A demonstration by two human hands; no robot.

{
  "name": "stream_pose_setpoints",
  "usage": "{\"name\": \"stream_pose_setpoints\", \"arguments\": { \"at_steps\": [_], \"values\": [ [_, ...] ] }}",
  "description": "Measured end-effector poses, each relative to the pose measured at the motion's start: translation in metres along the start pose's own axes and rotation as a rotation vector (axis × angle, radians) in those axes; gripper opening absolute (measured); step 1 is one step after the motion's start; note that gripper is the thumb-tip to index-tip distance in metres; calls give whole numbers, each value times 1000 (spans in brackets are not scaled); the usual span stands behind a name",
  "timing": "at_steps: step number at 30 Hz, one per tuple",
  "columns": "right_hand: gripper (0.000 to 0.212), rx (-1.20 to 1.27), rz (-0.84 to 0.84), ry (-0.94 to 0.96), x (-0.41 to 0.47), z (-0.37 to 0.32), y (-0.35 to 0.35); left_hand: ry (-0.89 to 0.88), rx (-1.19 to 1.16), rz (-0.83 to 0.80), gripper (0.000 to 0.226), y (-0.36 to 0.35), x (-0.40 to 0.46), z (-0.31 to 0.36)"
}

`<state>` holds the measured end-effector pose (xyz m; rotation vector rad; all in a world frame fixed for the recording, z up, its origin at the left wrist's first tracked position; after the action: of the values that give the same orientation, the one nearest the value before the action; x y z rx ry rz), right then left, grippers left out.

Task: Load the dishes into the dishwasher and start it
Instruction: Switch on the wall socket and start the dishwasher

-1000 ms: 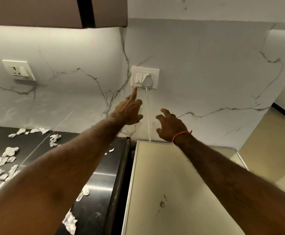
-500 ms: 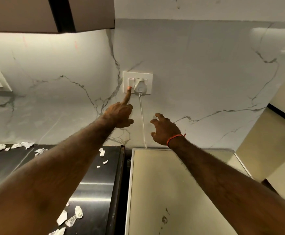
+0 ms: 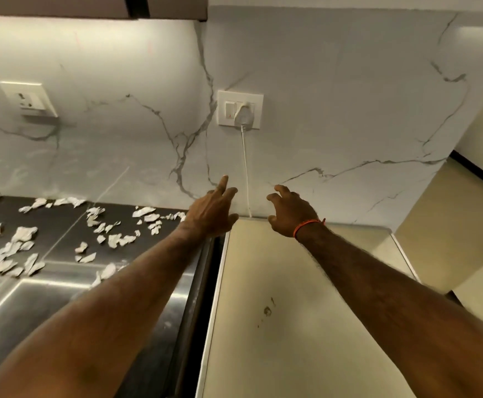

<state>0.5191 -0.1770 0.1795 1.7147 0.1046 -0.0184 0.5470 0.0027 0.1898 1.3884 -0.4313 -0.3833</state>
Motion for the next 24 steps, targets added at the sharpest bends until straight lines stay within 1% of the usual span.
{"name": "stream_pose_setpoints", "arguments": {
  "at_steps": [3, 14, 19, 24],
  "values": [
    [58, -9, -30, 40, -40, -2, -17, 54, -25, -28, 79, -22, -52, 19],
    [59, 7, -139, 128, -183, 0, -91, 184, -78, -137, 76, -95, -239, 86],
    [60, 40, -189, 138, -246, -8, -121, 197, -73, -160, 74, -119, -306, 110],
    [60, 68, -236, 110, -299, -14, -148, 206, -108, -190, 73, -144, -354, 127]
  ]
}}
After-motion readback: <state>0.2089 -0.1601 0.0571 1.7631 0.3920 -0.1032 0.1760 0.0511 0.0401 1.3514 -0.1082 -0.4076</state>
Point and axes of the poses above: each hand's wrist, its own x-axis towards the middle knuckle, its own y-axis out of the back of the hand, z = x × y, the point moved 8 cm from there along x, towards the middle knuckle, and after that the axes turned 9 degrees about -z, right-handed, at the moved point
